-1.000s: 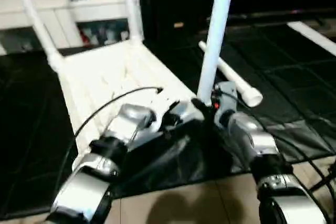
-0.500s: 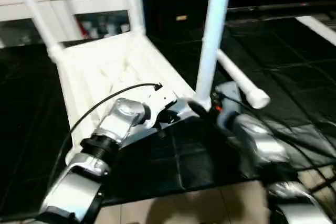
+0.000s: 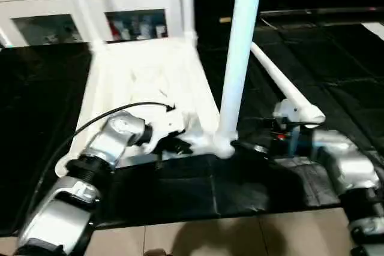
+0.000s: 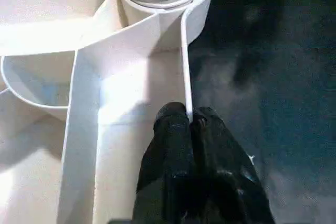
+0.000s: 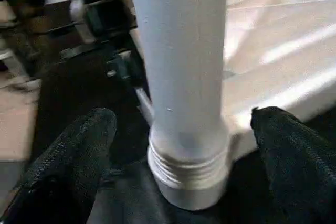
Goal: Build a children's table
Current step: Rotate leg to tighten
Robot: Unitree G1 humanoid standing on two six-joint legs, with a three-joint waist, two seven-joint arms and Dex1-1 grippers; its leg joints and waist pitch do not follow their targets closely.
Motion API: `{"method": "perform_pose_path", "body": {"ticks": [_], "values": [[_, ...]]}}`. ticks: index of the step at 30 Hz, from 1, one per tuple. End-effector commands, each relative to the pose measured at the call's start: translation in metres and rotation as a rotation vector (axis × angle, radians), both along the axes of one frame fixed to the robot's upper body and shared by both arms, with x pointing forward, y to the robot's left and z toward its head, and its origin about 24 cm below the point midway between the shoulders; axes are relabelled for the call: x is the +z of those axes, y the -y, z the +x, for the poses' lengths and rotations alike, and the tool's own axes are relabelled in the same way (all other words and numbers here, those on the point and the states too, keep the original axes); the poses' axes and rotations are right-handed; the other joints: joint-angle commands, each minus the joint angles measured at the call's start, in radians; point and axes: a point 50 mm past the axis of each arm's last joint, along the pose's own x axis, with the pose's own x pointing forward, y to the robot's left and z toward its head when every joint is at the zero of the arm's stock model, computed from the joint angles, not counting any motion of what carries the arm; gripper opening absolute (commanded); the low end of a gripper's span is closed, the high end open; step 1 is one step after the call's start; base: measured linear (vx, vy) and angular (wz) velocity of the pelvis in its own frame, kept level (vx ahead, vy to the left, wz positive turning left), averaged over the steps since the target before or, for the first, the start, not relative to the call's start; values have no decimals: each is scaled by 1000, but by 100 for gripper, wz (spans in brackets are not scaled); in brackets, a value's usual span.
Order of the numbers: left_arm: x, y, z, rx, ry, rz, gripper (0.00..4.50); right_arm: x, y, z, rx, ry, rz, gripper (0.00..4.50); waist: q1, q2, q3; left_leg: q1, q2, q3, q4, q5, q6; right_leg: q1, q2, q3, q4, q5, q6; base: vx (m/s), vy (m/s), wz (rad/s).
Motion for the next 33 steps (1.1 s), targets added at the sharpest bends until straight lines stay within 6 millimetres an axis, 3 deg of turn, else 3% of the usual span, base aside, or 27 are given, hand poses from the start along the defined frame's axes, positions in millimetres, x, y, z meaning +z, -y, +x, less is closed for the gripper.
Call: {"method": "perform_pose_path", "body": {"ticks": [1,3,4,14,27,33], "values": [[-2,5,-6,-123,-19,52,0,7,-4,2,64,1,-11,444,-1,-11,-85,9,56,-9,-60,-90,114,62,-82,76,-61,-245,-127,0,0,0],[-2,5,-6,-135,-19,62,0,7,-6,2,84,-2,-18,429,6,-14,-86,13,60,-7,-59,-76,115,58,-82,80,-53,-202,-150,0,0,0],[-2,4,-6,-148,-18,68,0,7,-8,3,103,-2,-25,418,9,-15,-87,8,58,-7,-58,-69,117,62,-83,80,-50,-195,-152,0,0,0],[-1,6,-6,-196,-16,83,0,8,-21,7,221,-49,-49,336,16,-20,-89,5,56,-6,-57,-61,110,65,-85,79,-49,-212,-136,0,0,0],[-2,5,-5,-189,-17,84,0,4,-23,6,260,-68,-57,228,19,-21,-90,4,55,-6,-55,-47,113,66,-83,79,-48,-211,-134,0,0,0],[-1,5,-3,-172,-21,77,0,1,-24,4,267,-78,-48,205,20,-13,-92,5,56,-7,-54,-51,110,65,-83,78,-47,-199,-139,0,0,0]]}}
